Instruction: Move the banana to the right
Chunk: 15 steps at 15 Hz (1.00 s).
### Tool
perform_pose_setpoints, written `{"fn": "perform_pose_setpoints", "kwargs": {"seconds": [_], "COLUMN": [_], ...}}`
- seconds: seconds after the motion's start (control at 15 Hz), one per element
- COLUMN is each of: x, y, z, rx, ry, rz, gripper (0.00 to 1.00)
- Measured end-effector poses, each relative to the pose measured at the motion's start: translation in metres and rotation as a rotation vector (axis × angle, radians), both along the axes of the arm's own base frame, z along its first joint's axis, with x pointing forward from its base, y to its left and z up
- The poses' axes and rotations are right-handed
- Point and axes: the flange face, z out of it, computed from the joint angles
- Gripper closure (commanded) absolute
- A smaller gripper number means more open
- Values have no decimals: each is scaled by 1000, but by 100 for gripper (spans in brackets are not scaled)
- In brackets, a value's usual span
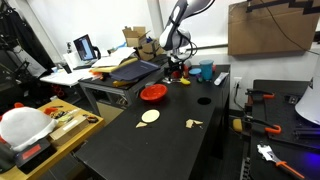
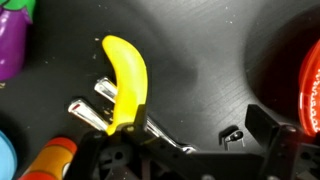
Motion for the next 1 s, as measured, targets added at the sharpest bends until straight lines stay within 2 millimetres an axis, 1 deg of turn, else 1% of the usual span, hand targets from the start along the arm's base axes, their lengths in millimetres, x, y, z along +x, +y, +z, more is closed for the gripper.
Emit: {"fn": "perform_pose_setpoints", "kwargs": {"seconds": [0.2,0.33,0.67,0.87,1.0], "x": [11,15,14,12,13], "y": [-1,-1,-5,-10,-8], "z": [-9,-15,-28,-28,-28], "rx": [16,18,17,3,0], "ry": [-23,-27,-14,-9,-6], "rz": [-19,-20,-29,-40,-48], "gripper": [0,0,0,0,0]}}
